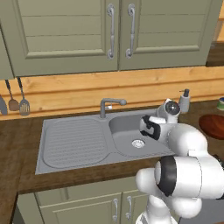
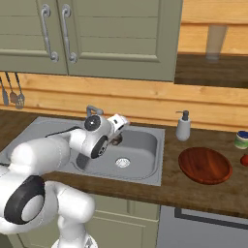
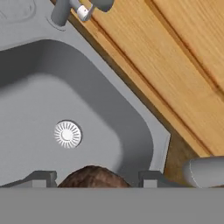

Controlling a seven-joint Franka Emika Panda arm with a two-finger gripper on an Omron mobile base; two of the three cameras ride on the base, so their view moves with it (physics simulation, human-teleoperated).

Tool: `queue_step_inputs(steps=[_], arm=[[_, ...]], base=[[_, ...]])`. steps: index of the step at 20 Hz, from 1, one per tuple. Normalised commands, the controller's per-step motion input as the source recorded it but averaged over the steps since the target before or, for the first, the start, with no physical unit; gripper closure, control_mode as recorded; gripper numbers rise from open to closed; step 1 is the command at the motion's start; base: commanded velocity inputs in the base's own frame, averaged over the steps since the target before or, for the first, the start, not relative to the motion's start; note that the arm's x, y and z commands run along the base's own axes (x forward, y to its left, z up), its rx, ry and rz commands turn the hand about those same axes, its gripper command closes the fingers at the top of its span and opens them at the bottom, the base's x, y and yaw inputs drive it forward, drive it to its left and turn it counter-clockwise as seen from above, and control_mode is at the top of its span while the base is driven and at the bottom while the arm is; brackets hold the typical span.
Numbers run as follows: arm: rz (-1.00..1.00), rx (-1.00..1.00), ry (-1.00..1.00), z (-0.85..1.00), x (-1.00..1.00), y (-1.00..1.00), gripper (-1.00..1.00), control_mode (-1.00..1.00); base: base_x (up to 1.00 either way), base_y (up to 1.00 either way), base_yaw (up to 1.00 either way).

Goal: Pick the mushroom from the sink and place it in the bowl. Then pick the bowl and place it in the microwave. Then close the microwave door and press the start button.

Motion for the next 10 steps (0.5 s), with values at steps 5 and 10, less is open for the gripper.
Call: queue_step_inputs(steps=[5, 10], arm=[[-0.02, 0.02, 0.00, 0.97, -0.24, -0.42, 1.00, -1.00], [-0.10, 0.07, -0.07, 0.26, -0.34, -0.44, 1.00, -1.00]], base=[[0.00, 0.00, 0.00], [0.00, 0.00, 0.00]])
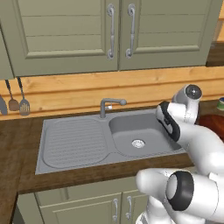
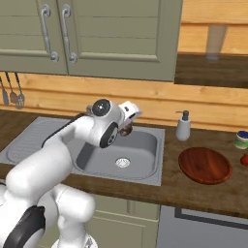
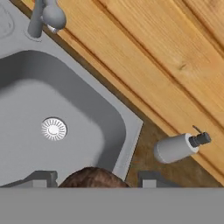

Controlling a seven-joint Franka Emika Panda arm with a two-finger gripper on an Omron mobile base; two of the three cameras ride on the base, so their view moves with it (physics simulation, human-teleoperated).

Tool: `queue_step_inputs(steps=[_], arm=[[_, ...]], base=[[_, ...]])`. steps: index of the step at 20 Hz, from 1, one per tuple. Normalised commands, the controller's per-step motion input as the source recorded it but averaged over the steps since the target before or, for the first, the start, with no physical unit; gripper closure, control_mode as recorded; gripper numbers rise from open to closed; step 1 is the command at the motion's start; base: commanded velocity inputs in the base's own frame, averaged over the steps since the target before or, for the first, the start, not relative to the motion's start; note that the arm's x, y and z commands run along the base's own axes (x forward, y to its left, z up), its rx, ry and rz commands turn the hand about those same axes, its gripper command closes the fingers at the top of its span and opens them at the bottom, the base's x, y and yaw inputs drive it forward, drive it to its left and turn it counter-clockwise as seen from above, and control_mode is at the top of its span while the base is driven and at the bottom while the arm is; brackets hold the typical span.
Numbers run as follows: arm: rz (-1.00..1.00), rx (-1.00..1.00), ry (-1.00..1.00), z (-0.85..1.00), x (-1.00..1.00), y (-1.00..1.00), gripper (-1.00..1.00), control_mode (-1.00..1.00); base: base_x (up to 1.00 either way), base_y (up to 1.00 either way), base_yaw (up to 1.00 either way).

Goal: Pick the mushroom from the sink and place it in the bowl. Then pick the bowl and place it in the microwave. Then close the microwave door and press the start button.

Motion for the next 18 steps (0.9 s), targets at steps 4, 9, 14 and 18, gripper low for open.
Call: queue_step_inputs(steps=[4, 9, 14, 18], arm=[[-0.18, 0.11, 0.00, -0.02, -0.06, -0.74, 1.00, -1.00], [-0.15, 0.14, 0.00, -0.01, 0.01, -0.91, 1.00, -1.00], [-0.20, 0.22, 0.00, -0.01, 0.00, -0.88, 1.00, -1.00], [-0.22, 0.21, 0.00, 0.00, 0.00, -0.87, 1.00, -1.00]], base=[[0.00, 0.00, 0.00], [0.00, 0.00, 0.00], [0.00, 0.00, 0.00], [0.00, 0.00, 0.00]])
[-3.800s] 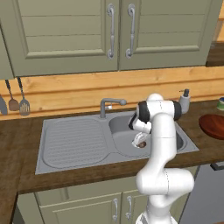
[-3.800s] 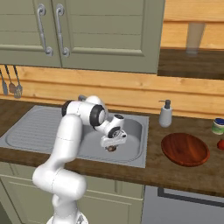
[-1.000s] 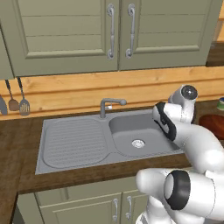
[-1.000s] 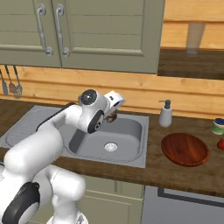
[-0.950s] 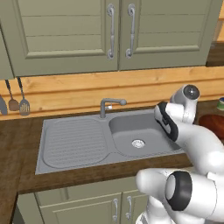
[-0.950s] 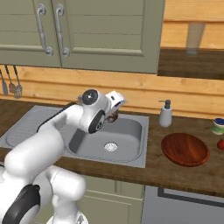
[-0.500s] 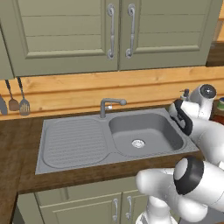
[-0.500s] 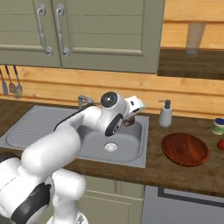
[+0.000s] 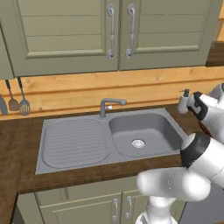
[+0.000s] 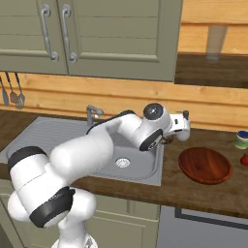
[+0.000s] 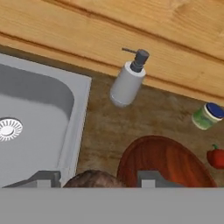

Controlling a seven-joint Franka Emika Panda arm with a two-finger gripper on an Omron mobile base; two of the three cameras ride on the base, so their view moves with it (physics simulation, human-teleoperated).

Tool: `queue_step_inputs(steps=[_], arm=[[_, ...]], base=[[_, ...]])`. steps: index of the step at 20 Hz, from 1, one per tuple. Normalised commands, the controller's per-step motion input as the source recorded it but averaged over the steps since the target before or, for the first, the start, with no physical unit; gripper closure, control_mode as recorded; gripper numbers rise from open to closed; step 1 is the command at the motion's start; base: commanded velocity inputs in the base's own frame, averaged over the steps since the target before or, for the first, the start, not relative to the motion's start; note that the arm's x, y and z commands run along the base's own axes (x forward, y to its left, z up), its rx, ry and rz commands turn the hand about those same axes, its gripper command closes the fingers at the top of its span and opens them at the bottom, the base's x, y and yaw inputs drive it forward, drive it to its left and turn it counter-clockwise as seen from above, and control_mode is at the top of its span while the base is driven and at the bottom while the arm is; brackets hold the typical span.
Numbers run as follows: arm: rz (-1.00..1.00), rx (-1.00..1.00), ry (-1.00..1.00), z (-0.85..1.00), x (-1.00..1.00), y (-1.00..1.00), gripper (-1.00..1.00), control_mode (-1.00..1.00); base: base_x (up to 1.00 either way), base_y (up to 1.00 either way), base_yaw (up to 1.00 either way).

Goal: Pick the mushroom from the sink and place it in the bowl. Then pick the bowl and place it in the microwave. Then close the microwave door and press the start button.

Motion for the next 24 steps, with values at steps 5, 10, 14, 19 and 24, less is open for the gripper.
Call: queue_step_inputs(steps=[5, 10, 14, 19, 24], arm=[[-0.28, 0.10, 0.02, -0.04, 0.07, -0.76, 1.00, -1.00], [-0.25, 0.08, 0.00, -0.20, 0.11, -0.70, 1.00, -1.00], [-0.17, 0.11, 0.00, -0.19, 0.00, -0.67, 1.00, -1.00], [-0.14, 0.09, 0.00, -0.28, 0.00, -0.49, 1.00, -1.00], [-0.02, 0.11, 0.00, -0.34, 0.00, -0.43, 1.00, -1.00]], base=[[0.00, 0.00, 0.00], [0.00, 0.00, 0.00], [0.00, 0.00, 0.00], [0.00, 0.00, 0.00], [0.00, 0.00, 0.00]])
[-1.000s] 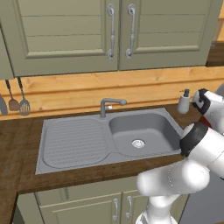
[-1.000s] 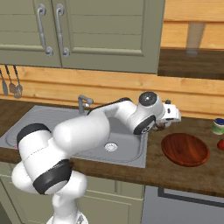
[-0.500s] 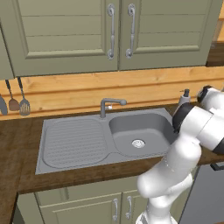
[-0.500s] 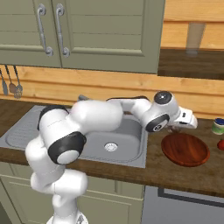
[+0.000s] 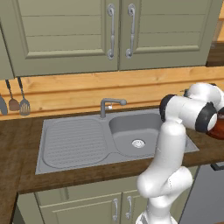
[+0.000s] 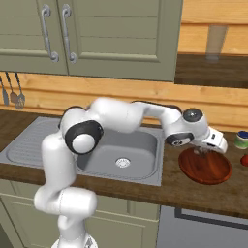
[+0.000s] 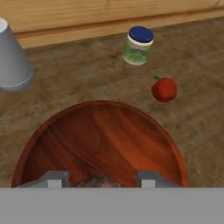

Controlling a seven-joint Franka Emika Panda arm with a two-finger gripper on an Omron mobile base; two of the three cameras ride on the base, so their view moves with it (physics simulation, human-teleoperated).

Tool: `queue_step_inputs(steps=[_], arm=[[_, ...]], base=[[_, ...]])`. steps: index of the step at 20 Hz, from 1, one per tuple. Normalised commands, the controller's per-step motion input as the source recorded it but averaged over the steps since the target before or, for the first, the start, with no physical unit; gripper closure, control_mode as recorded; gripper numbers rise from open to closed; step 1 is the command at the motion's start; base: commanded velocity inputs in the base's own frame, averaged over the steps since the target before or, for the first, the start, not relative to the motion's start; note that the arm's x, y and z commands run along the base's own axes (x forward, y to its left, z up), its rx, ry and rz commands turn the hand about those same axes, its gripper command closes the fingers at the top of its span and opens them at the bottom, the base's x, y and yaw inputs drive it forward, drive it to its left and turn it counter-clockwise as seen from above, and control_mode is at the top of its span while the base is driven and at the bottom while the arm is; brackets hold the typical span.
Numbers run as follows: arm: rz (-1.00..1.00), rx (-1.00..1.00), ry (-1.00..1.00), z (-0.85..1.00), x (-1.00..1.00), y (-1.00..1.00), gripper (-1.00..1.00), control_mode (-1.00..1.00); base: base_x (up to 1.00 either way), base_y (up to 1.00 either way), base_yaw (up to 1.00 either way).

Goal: Pick the mushroom from the sink and place it in the bowl. Then pick the bowl and place it in the microwave. Then close the microwave door and press the start button.

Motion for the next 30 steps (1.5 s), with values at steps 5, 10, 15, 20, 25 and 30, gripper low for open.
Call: queue_step_inputs(steps=[5, 10, 15, 20, 25, 30], arm=[[0.00, 0.15, 0.00, -0.33, 0.00, -0.49, 1.00, -1.00], [0.00, 0.08, 0.00, -0.30, 0.16, -0.17, 1.00, -1.00], [-0.01, 0.04, 0.00, -0.28, 0.15, -0.07, 1.00, -1.00], [-0.06, 0.00, 0.00, -0.31, 0.12, 0.16, 1.00, -1.00], [-0.06, 0.00, 0.00, -0.35, 0.18, 0.16, 1.00, -1.00], [-0.05, 0.00, 0.00, -0.38, 0.09, 0.09, 1.00, -1.00]], base=[[0.00, 0.00, 0.00], [0.00, 0.00, 0.00], [0.00, 0.00, 0.00], [0.00, 0.00, 0.00], [0.00, 0.00, 0.00], [0.00, 0.00, 0.00]])
